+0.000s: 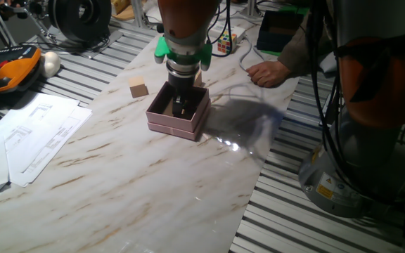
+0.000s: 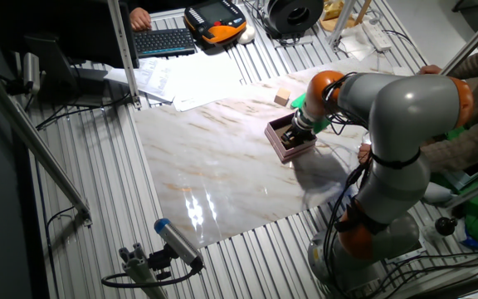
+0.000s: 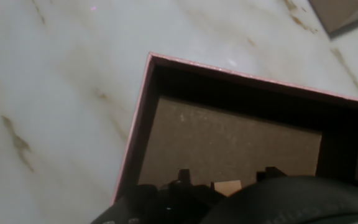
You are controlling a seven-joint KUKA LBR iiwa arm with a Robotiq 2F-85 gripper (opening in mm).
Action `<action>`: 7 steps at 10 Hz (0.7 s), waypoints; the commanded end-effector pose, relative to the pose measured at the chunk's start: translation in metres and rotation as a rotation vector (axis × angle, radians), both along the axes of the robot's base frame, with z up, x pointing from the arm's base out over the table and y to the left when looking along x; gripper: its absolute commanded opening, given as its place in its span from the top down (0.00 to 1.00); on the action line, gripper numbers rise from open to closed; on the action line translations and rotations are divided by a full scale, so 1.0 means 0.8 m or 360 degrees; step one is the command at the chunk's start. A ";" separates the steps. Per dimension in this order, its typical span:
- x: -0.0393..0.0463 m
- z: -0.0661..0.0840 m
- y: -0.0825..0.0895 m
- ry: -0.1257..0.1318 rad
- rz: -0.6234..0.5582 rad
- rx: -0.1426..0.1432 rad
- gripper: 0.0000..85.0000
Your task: Take everything out of the gift box
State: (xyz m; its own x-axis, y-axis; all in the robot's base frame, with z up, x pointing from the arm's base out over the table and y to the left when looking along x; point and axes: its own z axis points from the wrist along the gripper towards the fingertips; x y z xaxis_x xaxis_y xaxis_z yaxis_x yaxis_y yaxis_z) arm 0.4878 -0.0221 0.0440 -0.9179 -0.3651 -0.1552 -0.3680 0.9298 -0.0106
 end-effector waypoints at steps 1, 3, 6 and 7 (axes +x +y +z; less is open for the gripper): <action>0.000 -0.001 0.000 -0.0003 0.0000 0.0000 0.40; -0.003 -0.003 0.000 -0.0023 -0.0001 0.0000 0.40; -0.005 -0.005 0.001 -0.0037 -0.0004 -0.0007 0.40; -0.005 -0.006 0.000 -0.0040 0.0005 -0.0011 0.40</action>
State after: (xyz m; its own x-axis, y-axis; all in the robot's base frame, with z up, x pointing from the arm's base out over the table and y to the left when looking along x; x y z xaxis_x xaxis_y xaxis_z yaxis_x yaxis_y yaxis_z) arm 0.4840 -0.0219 0.0395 -0.9124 -0.3697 -0.1757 -0.3711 0.9282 -0.0259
